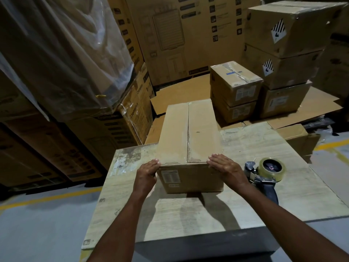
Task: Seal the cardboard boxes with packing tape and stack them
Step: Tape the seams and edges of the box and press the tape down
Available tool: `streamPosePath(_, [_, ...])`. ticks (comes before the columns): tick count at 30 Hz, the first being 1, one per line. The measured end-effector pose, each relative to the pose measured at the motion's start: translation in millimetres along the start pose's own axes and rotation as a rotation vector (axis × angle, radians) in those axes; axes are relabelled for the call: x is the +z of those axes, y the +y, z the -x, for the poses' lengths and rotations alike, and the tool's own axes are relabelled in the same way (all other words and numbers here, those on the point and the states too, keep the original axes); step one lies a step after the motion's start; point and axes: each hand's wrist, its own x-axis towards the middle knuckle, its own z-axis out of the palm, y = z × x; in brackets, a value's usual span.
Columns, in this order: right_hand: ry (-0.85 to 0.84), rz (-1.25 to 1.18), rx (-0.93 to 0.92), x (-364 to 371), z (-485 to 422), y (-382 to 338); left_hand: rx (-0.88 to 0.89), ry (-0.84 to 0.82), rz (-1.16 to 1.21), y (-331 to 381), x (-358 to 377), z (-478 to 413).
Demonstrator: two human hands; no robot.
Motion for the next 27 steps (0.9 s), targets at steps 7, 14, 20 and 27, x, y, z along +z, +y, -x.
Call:
streamPosePath(7, [-0.165, -0.110, -0.014, -22, -8, 20, 0.007, 0.018, -0.020, 6, -5, -4])
streamPosePath(14, [-0.244, -0.073, -0.036, -24, -10, 23, -0.038, -0.003, -0.093, 23, -11, -10])
streamPosePath(20, [-0.377, -0.155, 0.011, -33, -17, 34, -0.181, -0.142, -0.178, 45, -17, -18])
streamPosePath(27, [-0.106, -0.148, 0.109, -51, -46, 25, -0.388, 0.010, -0.260, 87, -6, -29])
